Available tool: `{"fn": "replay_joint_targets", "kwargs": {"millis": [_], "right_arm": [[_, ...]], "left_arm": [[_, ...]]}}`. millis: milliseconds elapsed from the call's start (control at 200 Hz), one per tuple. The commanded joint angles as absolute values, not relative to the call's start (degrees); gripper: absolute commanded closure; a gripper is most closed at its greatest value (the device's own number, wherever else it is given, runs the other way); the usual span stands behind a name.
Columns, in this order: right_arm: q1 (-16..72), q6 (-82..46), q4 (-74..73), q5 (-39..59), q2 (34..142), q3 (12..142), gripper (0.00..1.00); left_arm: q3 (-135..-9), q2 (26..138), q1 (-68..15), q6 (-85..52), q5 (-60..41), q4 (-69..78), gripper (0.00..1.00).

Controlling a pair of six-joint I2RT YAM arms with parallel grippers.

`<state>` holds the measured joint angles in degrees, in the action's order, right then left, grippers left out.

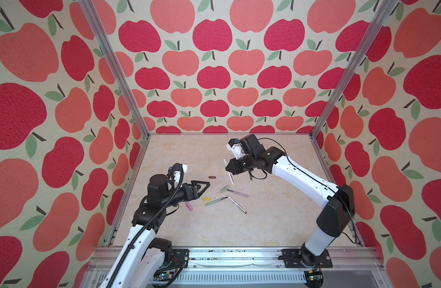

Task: Insert the pens into the pen caps
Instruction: 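Lift the white marker upright with the right gripper toward the left gripper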

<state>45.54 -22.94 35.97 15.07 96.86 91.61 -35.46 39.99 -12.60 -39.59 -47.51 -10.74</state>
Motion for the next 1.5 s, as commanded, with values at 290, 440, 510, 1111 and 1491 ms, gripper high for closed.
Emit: {"fn": "replay_joint_targets", "kwargs": {"millis": [290,440,510,1111,1491], "right_arm": [[44.82,-41.38,18.72,32.08,92.84,88.15,0.89],[44.96,-44.96,12.98,35.58,91.79,85.45,0.9],[45.09,-46.14,10.96,36.48,91.42,84.33,0.9],[48.69,-45.79,7.4,39.38,90.87,82.64,0.9],[49.31,-45.53,5.54,39.38,89.28,80.65,0.9]], "left_arm": [[-37.79,45.31,-12.96,-45.34,-56.95,5.44,0.13],[-38.23,47.83,-13.18,-47.15,-57.57,8.74,0.2],[-38.4,49.05,-13.66,-47.81,-57.93,10.05,0.25],[-39.02,51.77,-14.95,-49.66,-56.24,12.17,0.48],[-38.67,51.77,-15.42,-50.37,-55.53,12.38,0.64]]}}
